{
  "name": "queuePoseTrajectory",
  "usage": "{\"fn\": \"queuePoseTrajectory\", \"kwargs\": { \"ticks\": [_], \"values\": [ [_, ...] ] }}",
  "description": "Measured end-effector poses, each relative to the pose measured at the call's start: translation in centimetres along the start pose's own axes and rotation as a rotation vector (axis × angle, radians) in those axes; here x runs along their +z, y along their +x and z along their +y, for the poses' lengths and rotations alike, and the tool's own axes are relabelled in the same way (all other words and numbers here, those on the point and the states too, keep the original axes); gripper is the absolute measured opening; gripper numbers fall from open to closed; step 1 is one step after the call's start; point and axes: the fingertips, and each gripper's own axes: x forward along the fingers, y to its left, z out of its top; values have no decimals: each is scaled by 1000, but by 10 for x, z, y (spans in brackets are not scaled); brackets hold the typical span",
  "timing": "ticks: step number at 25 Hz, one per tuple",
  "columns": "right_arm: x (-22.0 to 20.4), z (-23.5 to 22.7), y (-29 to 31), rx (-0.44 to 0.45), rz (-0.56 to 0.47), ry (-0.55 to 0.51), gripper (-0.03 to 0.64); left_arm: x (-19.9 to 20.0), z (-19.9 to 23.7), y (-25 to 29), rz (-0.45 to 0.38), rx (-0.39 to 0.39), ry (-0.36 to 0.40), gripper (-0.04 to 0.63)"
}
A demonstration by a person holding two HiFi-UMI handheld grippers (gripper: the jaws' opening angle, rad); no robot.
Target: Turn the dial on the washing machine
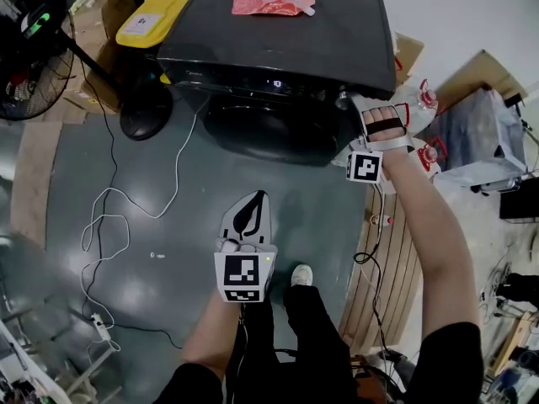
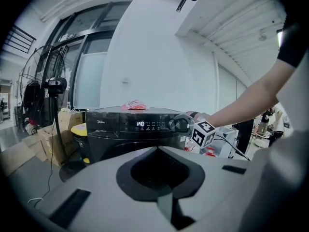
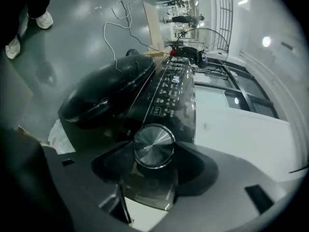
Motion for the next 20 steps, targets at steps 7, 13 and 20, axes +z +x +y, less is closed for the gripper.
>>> {"fn": "queuePoseTrajectory", "kwargs": {
  "ticks": [7, 13, 20],
  "values": [
    [-4, -3, 2, -28, 48, 89, 272, 9, -1, 3, -2, -4, 13, 12],
    [-5, -2, 5, -35, 108, 440, 272, 14, 3, 2, 2, 3, 26, 12],
    [0, -9, 7, -27, 104, 560, 272, 19, 4, -1, 10, -6, 63, 12]
  ]
}}
